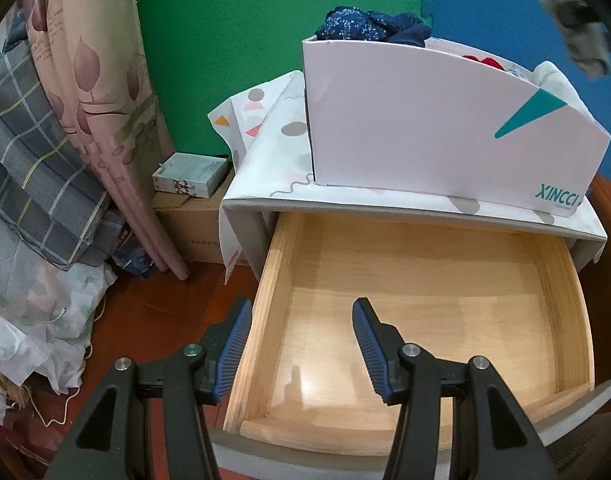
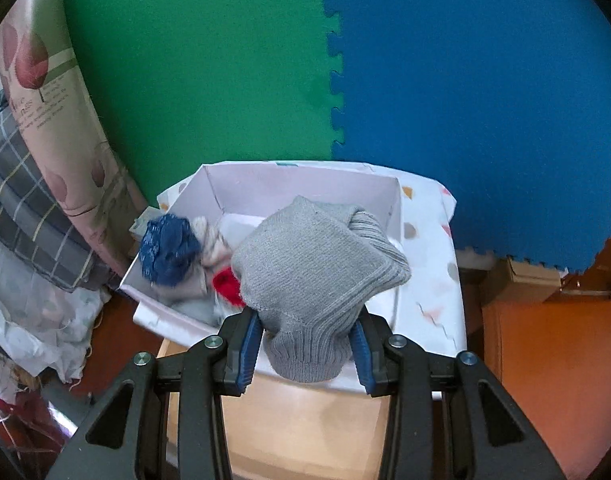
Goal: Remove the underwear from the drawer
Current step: 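Carry the grey sock with the right gripper into the box and release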
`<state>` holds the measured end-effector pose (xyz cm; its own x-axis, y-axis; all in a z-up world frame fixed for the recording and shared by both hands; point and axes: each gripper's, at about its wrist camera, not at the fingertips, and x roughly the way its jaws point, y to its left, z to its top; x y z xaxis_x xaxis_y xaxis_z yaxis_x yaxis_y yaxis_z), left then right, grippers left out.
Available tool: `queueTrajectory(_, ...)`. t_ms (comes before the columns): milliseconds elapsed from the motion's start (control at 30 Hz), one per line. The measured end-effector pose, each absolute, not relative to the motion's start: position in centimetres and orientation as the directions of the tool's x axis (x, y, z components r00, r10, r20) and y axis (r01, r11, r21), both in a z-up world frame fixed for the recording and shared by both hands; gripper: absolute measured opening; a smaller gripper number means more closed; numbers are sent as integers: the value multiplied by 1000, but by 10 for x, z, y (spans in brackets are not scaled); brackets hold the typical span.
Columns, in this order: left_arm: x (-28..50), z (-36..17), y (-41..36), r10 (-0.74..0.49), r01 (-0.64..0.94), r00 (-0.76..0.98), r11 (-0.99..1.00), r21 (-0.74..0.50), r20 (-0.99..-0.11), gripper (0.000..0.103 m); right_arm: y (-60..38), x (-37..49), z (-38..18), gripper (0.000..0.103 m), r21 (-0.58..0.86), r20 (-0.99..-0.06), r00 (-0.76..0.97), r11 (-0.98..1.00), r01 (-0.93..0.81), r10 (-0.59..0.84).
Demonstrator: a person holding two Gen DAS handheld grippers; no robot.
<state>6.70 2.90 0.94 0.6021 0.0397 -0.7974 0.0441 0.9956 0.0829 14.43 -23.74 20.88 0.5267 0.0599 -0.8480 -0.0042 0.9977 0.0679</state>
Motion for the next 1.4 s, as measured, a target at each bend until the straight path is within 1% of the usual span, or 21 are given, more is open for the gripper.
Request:
queueTrajectory(267, 68, 10, 37, 32, 15, 603, 999, 52, -797, 54, -214, 190, 164, 37, 32, -890, 456, 999, -4, 30)
queueTrajectory(533, 68, 10, 40, 26, 0, 598, 999, 32, -801, 54, -208, 209, 113, 40, 9, -927, 375, 1000, 18, 1)
queueTrajectory(800, 68, 10, 38, 26, 6, 599, 999, 37, -800, 54, -213, 212, 103, 42, 24, -929, 371, 999, 46, 6)
queueTrajectory(867, 68, 10, 38, 25, 9, 600, 999, 38, -800, 54, -213, 212, 103, 44, 23, -929, 371, 998, 50, 3)
queueTrajectory(1067, 68, 11, 38, 29, 9, 602, 999, 43, -798, 54, -214, 208, 111, 57, 37, -920, 392, 997, 68, 7)
queueTrajectory(1100, 68, 11, 38, 30, 7, 602, 999, 44, -798, 54, -212, 207, 113, 60, 28, -919, 395, 998, 63, 1)
queueTrajectory(1133, 68, 11, 38, 30, 7, 602, 999, 44, -798, 54, -209, 206, 116, 67, 17, -917, 399, 998, 59, -8)
queueTrajectory(1300, 66, 12, 35, 31, 16, 605, 999, 51, -796, 54, -202, 197, 144, 80, -4, -890, 455, 1000, 30, -18)
queueTrajectory(1400, 66, 12, 33, 32, 21, 605, 998, 56, -795, 54, -199, 184, 168, 81, -1, -868, 497, 1000, 9, -5)
